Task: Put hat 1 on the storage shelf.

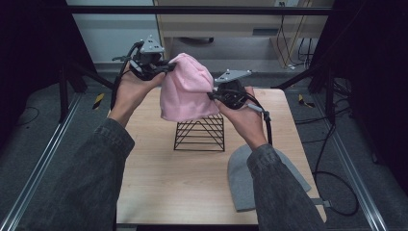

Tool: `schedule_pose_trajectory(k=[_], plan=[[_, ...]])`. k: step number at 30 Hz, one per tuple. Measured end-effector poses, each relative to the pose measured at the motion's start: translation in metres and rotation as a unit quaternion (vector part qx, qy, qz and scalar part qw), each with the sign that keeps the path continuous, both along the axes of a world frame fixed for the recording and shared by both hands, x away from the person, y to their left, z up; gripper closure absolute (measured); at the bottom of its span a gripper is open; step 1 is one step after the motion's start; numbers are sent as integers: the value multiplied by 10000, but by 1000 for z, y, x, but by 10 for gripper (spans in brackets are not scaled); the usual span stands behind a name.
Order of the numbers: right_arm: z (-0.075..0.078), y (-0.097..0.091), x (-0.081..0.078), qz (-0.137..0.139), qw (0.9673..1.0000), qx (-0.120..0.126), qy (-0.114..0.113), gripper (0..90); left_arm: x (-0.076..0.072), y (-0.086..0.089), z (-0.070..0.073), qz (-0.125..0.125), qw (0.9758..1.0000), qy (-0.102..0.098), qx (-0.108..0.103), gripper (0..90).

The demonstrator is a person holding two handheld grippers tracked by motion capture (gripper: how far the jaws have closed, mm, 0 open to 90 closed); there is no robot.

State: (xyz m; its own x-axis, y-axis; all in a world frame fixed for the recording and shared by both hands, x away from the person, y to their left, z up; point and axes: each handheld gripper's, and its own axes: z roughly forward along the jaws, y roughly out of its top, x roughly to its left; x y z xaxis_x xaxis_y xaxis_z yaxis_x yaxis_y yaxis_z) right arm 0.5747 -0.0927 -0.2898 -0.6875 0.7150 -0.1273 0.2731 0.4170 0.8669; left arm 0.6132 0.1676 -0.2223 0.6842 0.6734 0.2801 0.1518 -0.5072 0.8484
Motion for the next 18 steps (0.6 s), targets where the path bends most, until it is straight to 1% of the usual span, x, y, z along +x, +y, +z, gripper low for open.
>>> schedule_pose_trajectory(k=[2,6,7,12,13,16,18], plan=[[-2,3,0,20,10000,-35,4,862,1,2,-3,-13,10000,-4,-7,811],[-7,6,-1,81,10000,-19,-1,862,1,4,-8,-36,10000,-23,-61,811],[-8,6,-2,87,10000,-25,2,862,1,5,-10,-37,10000,-19,-24,811],[-15,7,-6,121,9998,-132,-53,861,-2,5,-17,-43,9999,-44,-99,811],[-16,7,-7,120,9998,-118,-55,861,-3,4,-19,-55,9999,-25,-139,811],[-19,4,-9,131,9998,-108,-51,861,-6,2,-20,-102,9999,16,-135,810],[-21,1,-10,137,9998,-152,-28,862,-9,1,-20,-133,9997,69,-184,810]])
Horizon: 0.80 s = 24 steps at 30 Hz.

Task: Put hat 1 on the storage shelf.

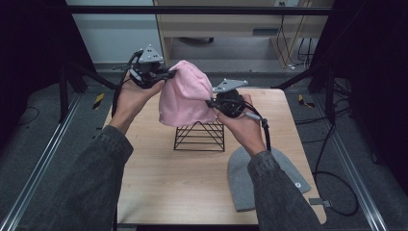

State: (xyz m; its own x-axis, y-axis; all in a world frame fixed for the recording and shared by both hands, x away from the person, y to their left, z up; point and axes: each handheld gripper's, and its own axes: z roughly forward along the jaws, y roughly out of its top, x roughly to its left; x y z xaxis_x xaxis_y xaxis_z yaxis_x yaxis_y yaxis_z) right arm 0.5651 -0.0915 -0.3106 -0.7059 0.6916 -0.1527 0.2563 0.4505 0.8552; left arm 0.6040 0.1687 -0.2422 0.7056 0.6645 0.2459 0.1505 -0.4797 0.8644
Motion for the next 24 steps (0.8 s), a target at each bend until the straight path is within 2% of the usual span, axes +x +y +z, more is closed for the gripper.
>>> schedule_pose_trajectory(k=[2,4,7,12,15,24], plan=[[-2,-3,0,-8,10000,-11,37,861,-3,-2,0,-35,10000,6,-18,811],[-5,-5,-1,-9,10000,-53,50,862,-6,-4,1,-108,9998,82,-131,811],[-9,-8,-2,-22,9999,-105,54,861,-11,-9,2,-157,9997,169,-102,811],[-19,-12,-4,-75,9998,-191,83,861,-17,-18,0,-276,9994,189,-24,809],[-25,-15,-5,-89,9996,-214,130,861,-18,-22,-3,-313,9992,219,101,809],[-39,-23,-8,-116,9993,-271,218,861,-22,-29,-14,-400,9986,302,185,807]])
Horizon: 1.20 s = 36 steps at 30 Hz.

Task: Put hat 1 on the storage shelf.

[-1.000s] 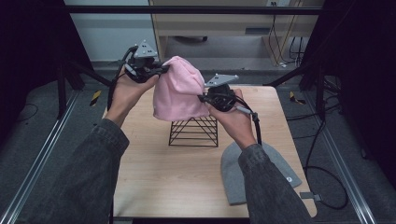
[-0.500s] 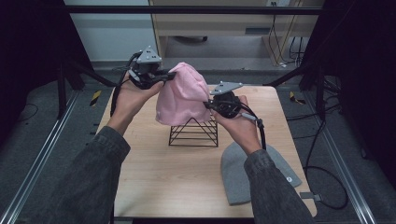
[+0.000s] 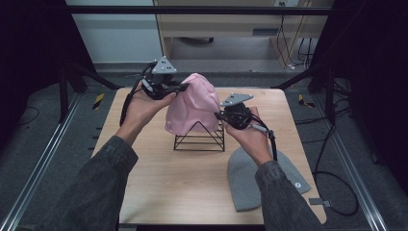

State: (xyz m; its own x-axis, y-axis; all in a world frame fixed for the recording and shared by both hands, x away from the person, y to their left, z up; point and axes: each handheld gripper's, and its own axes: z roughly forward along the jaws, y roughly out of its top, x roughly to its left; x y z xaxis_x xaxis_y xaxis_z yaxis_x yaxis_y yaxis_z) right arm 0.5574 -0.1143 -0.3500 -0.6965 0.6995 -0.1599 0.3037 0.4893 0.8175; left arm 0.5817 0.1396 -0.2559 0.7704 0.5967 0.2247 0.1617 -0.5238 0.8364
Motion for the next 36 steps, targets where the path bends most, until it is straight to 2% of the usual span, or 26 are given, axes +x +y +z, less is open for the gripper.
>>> schedule_pose_trajectory(k=[9,15,19,20,27,36], plan=[[-13,-4,-6,40,9999,5,110,861,-7,-2,-12,-104,9999,85,14,801],[-22,-7,-11,84,9999,29,147,861,-16,1,-19,-208,9995,197,-114,799],[-28,-9,-14,90,9998,29,193,861,-20,-1,-23,-262,9994,232,-86,798],[-30,-9,-14,93,9997,32,208,861,-20,-1,-24,-267,9994,236,-39,798],[-41,-10,-13,56,9995,3,317,861,-21,-3,-34,-315,9990,327,-46,800],[-51,-12,-8,-40,9991,0,416,861,-17,-1,-43,-217,9990,378,67,796]])
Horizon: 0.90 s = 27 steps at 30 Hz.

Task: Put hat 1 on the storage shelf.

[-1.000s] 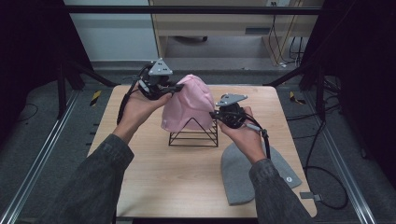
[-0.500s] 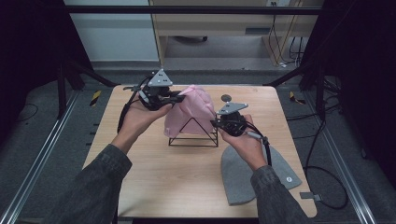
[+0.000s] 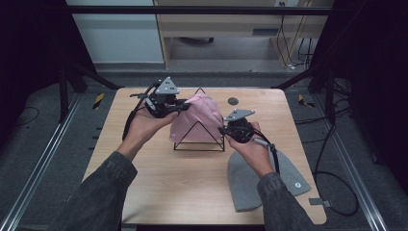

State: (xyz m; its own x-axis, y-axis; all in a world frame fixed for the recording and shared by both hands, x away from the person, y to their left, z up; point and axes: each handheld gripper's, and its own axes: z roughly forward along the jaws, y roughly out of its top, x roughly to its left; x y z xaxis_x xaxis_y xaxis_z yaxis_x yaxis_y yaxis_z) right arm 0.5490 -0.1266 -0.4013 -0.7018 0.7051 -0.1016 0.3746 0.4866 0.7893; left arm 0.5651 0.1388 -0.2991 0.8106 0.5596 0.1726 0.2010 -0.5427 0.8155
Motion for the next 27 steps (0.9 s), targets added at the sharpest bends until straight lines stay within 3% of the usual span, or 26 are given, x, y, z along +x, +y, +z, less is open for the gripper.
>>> schedule_pose_trajectory(k=[10,27], plan=[[-8,1,2,-15,9998,-144,126,861,5,7,-23,80,9998,149,46,794],[-23,3,4,55,9988,-275,396,854,1,12,-48,87,9992,377,94,789]])
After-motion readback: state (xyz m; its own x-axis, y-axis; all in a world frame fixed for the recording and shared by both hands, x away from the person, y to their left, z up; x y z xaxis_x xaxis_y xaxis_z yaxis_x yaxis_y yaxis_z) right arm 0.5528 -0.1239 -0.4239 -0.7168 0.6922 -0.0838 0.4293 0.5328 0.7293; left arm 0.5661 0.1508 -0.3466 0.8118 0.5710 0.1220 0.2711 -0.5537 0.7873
